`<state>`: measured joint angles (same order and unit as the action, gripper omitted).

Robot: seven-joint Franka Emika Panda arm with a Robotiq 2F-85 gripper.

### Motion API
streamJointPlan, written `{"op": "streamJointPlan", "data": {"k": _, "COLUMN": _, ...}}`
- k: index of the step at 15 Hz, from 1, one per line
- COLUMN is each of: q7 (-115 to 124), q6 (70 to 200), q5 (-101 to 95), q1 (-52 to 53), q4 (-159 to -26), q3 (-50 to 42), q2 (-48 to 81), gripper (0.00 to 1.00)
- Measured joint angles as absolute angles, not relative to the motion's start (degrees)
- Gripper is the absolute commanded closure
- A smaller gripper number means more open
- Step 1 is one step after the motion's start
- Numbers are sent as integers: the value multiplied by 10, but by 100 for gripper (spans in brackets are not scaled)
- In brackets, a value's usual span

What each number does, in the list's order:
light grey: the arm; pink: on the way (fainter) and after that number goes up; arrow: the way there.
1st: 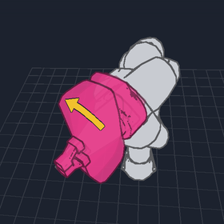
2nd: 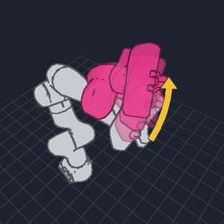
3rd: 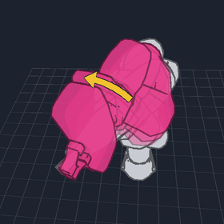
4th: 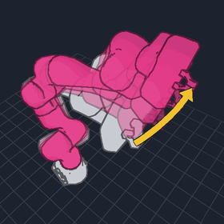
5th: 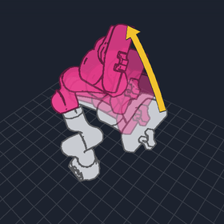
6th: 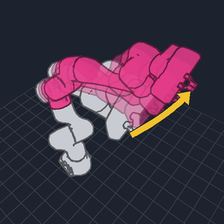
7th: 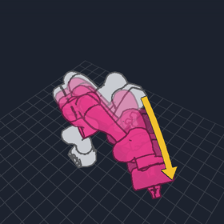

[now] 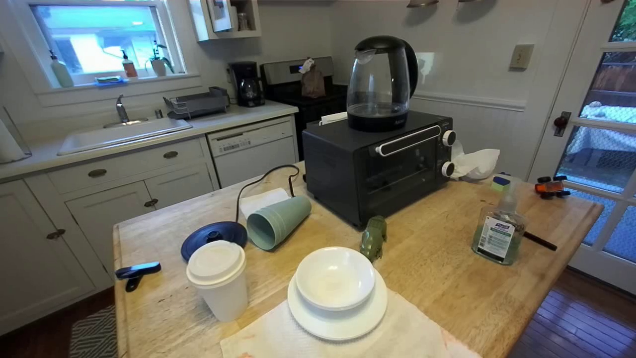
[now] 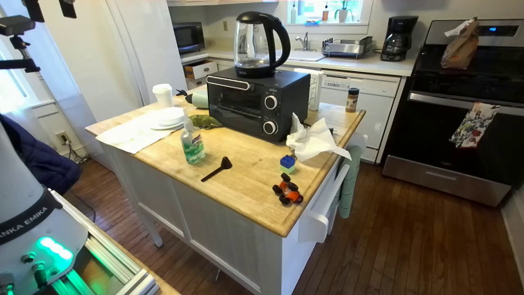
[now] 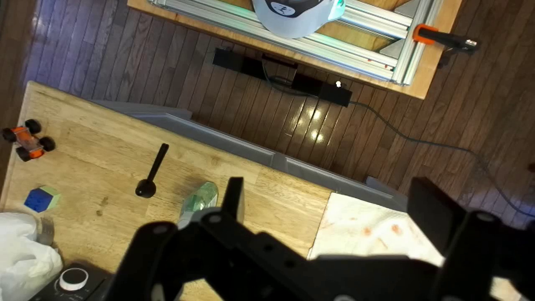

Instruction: Turn the pump bottle to the right

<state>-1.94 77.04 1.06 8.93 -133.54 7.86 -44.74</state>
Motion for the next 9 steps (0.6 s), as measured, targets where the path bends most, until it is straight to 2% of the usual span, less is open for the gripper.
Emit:
{"op": "streamJointPlan", "data": {"k": 5, "q7": -27, "q6": 775, "q5": 4, "q1": 89, "q4": -1346, "q3": 78, "q2": -443, "gripper": 0}}
{"op": "streamJointPlan", "data": {"k": 9, "q7": -94, "q6": 838, "q5": -30, "q1": 90, "q4": -1388, "q3": 64, "q2": -435, "gripper": 0}}
